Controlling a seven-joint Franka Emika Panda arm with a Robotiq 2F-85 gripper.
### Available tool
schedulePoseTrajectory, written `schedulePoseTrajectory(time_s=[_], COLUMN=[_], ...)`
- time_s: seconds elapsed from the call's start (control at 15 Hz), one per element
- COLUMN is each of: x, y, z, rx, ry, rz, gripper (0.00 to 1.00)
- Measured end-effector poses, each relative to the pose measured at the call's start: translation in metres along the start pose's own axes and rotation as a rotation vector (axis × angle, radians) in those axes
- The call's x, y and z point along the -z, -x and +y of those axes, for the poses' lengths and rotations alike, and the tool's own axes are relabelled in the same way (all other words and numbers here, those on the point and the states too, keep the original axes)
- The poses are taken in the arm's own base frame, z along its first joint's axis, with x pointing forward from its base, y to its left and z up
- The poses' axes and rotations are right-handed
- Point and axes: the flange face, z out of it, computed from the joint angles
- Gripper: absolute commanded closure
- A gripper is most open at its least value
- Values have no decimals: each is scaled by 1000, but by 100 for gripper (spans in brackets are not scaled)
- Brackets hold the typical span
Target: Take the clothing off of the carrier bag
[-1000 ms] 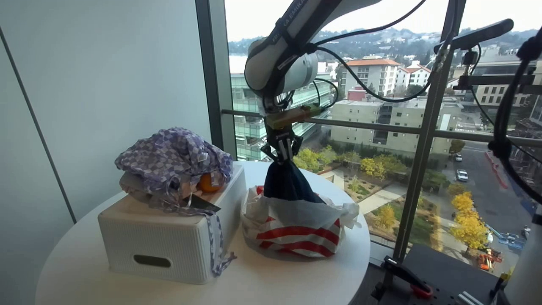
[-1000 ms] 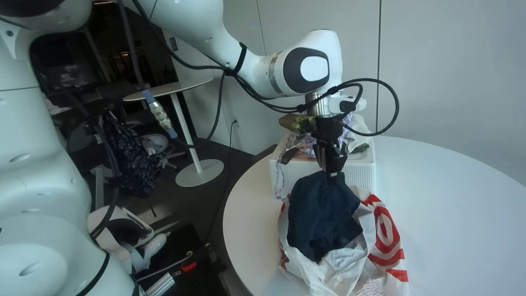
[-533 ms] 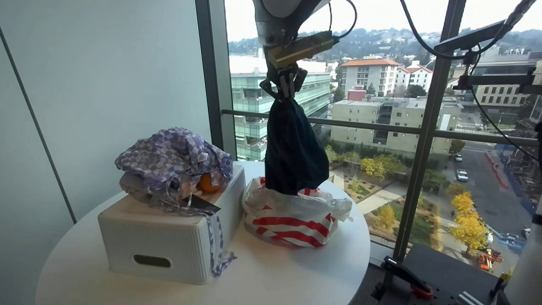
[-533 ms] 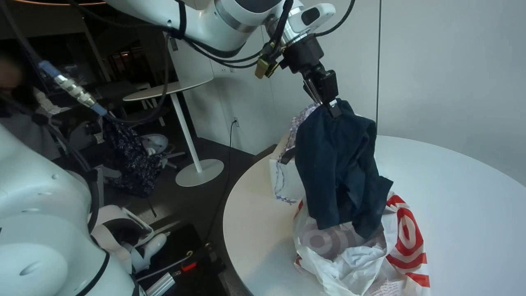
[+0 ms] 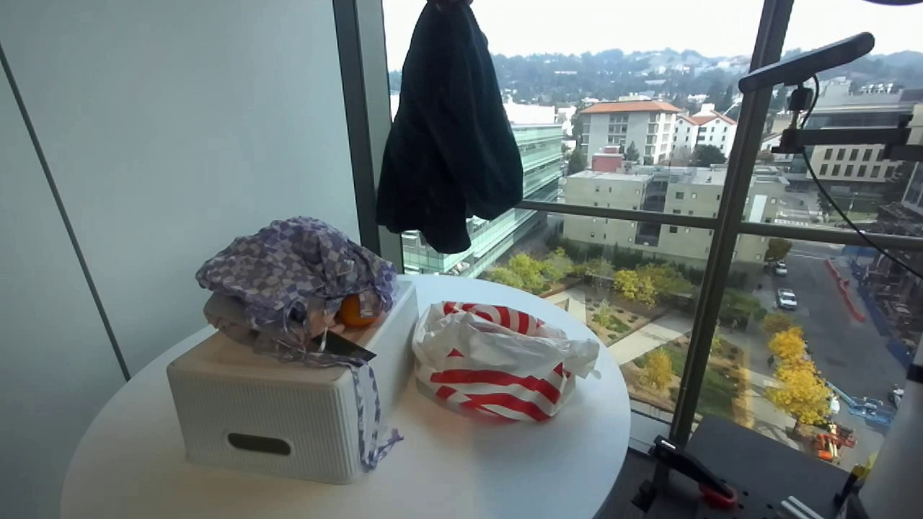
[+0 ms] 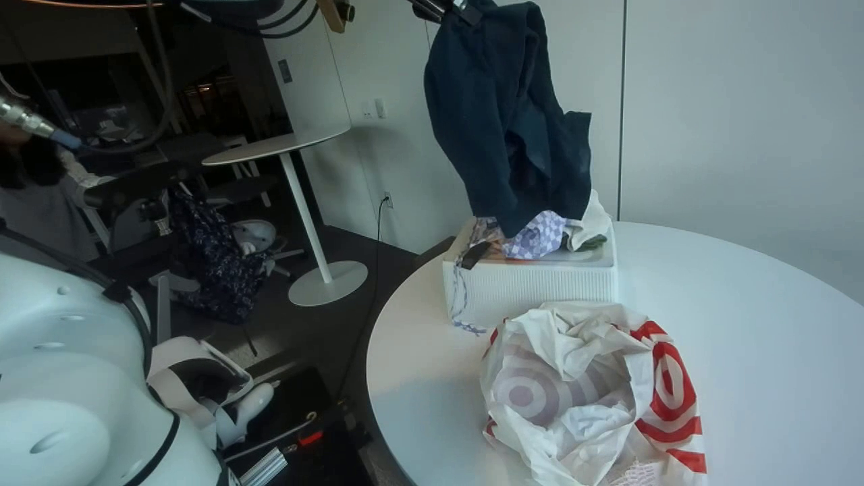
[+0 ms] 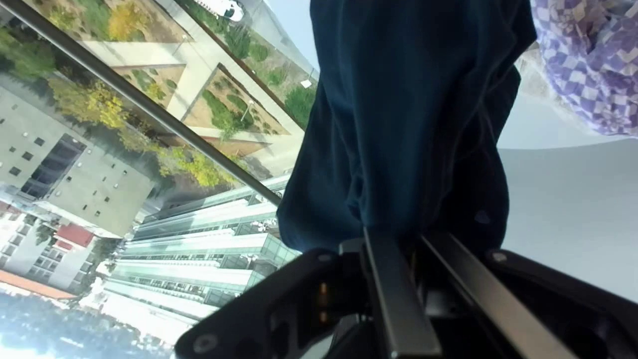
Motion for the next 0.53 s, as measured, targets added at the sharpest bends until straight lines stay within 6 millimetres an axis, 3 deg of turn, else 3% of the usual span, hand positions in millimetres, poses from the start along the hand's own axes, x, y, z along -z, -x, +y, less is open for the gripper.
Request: schedulePoseTrajectory(time_s=[0.33,0.53], x=[132,180], y=[-9,-13], z=[-47,-91], rx=[37,71], ry=[-17,-11], rz=[309,482], gripper=[95,95])
